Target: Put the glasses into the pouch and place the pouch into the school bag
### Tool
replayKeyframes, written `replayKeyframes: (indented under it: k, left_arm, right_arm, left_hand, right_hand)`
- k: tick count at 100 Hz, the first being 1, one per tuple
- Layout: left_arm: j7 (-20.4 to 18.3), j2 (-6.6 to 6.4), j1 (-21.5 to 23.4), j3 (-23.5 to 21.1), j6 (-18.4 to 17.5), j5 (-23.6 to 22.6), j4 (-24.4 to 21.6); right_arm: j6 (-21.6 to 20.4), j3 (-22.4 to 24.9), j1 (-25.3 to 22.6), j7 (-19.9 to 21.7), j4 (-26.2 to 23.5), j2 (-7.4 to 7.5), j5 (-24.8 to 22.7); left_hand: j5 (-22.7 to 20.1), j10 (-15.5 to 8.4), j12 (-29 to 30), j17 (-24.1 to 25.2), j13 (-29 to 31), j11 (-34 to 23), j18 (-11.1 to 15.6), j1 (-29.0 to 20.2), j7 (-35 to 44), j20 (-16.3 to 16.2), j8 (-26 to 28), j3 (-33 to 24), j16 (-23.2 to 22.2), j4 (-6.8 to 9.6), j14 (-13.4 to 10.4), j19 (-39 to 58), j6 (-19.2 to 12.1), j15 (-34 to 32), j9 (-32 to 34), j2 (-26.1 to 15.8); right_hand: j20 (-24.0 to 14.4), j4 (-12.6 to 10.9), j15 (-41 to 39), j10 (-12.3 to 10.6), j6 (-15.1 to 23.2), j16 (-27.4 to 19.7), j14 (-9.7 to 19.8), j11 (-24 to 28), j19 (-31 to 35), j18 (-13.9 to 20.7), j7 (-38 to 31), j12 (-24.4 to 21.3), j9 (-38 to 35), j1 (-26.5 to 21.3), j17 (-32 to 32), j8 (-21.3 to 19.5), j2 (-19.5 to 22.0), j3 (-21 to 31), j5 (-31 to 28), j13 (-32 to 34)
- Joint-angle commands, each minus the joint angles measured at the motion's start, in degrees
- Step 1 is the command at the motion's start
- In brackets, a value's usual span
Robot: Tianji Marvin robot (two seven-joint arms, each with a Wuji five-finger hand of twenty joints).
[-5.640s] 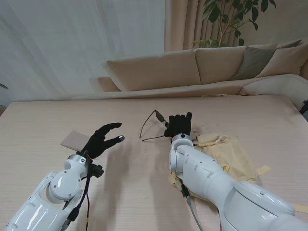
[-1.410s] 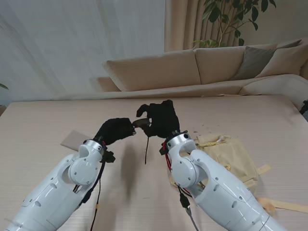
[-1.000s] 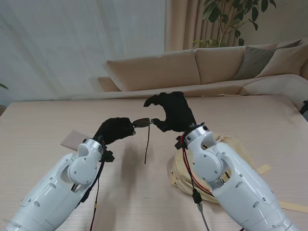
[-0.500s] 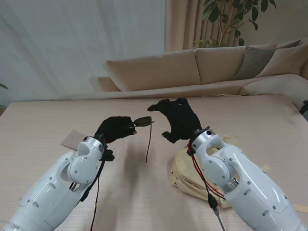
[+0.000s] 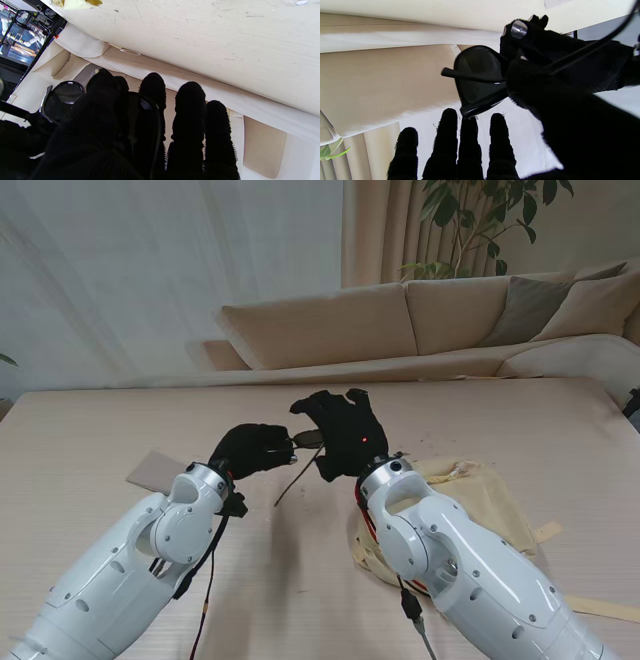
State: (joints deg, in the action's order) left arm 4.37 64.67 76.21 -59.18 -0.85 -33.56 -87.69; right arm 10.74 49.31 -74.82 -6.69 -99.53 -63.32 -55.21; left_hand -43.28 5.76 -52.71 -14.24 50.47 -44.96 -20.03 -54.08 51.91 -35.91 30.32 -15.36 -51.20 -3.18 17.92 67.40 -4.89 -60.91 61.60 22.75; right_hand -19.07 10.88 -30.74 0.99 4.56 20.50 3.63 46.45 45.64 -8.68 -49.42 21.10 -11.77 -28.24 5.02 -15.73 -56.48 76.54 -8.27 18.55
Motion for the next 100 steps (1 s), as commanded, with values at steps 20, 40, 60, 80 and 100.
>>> replayKeyframes:
  k: [20, 40, 60, 80, 100]
  left_arm:
    - [-0.12, 0.15, 0.11, 0.42, -1.81, -2.07, -0.45]
    - [1.68, -0.11, 0.88, -0.31, -3.79, -5.34, -0.78]
    - [3.18, -0.2, 0.69, -0.29, -6.15, -7.26, -0.38]
    - [3.06, -0.39, -0.42, 0.3, -8.05, -8.13, 0.62]
    - [2.53, -0.69, -0.38, -0.12, -8.51, -9.1, 0.56]
  right_arm:
    - [4.63, -2.71, 2.1, 0.51, 1.81, -1.3, 0.43]
    - [7.17, -3.46, 2.52, -0.29, 3.59, -1.57, 0.6]
    - [8.1, -3.72, 2.98, -0.24, 4.61, -1.9, 2.34]
    - [6.29, -4.22, 3.6, -2.99, 6.43, -2.14, 1.41]
    - [4.73, -4.14, 3.9, -3.14, 7.0, -2.01, 1.23]
  left_hand:
    - [-2.3, -3.36, -2.47, -0.61, 2.76, -5.68, -0.09, -2.11, 2.17, -1.37, 0.52, 0.59, -1.25, 0.66, -0.05, 3.62, -0.83, -2.32, 3.45, -2.81]
    - [-2.37, -3.65, -2.36, -0.63, 2.93, -5.46, -0.1, -1.82, 2.34, -1.4, 0.38, 0.57, -1.21, 0.64, -0.44, 3.57, -1.18, -2.09, 3.53, -2.58]
    - [-2.21, -4.27, -2.16, -1.01, 3.12, -5.16, 0.13, -1.31, 2.58, -1.28, 0.15, 0.37, -1.0, 0.58, -1.13, 3.33, -1.76, -1.55, 3.56, -2.43]
    - [-2.07, -5.12, -1.93, -1.61, 3.4, -4.94, 0.67, -0.47, 2.78, -1.06, -0.45, 0.12, -0.83, 0.68, -2.0, 3.05, -2.86, -1.19, 3.61, -2.15]
    - [-1.77, -5.79, -0.77, -1.55, 2.68, -3.45, 1.26, 0.61, 2.91, -0.17, -1.87, -0.63, 0.25, 0.84, -2.92, 1.52, -3.84, 1.06, 2.87, -1.52]
  right_hand:
    - [-0.8, -1.66, -3.93, 3.33, -3.58, 1.77, -2.04, 3.26, 1.64, -0.05, -1.76, 1.46, -3.56, -0.6, 0.32, -1.45, 1.23, 1.09, -7.13, 1.56]
    - [-0.78, -0.93, -7.43, 5.96, -5.12, 3.42, -4.92, 5.63, 7.4, -0.93, -2.07, 2.9, -12.36, 0.73, 0.13, -2.85, 2.29, 0.05, -15.08, 6.7]
    - [-0.41, 1.26, -11.08, 7.66, -0.34, 4.72, -8.3, 7.35, 14.56, -2.54, -2.72, 4.22, -28.22, 0.21, 0.1, -6.99, 6.54, -3.36, -31.16, 16.75]
    - [-0.26, 7.93, -13.9, 7.67, 6.19, 4.26, -9.55, 6.6, 19.46, -6.99, -12.72, 2.5, -48.9, -5.05, -5.9, 1.63, 4.95, -4.25, -44.47, 31.09]
    - [-1.49, 7.1, -17.98, 10.69, 5.29, 4.15, -9.76, 7.07, 20.54, -8.45, -13.7, 7.11, -58.16, -5.83, -8.62, -1.16, 6.37, -2.14, -52.21, 37.23]
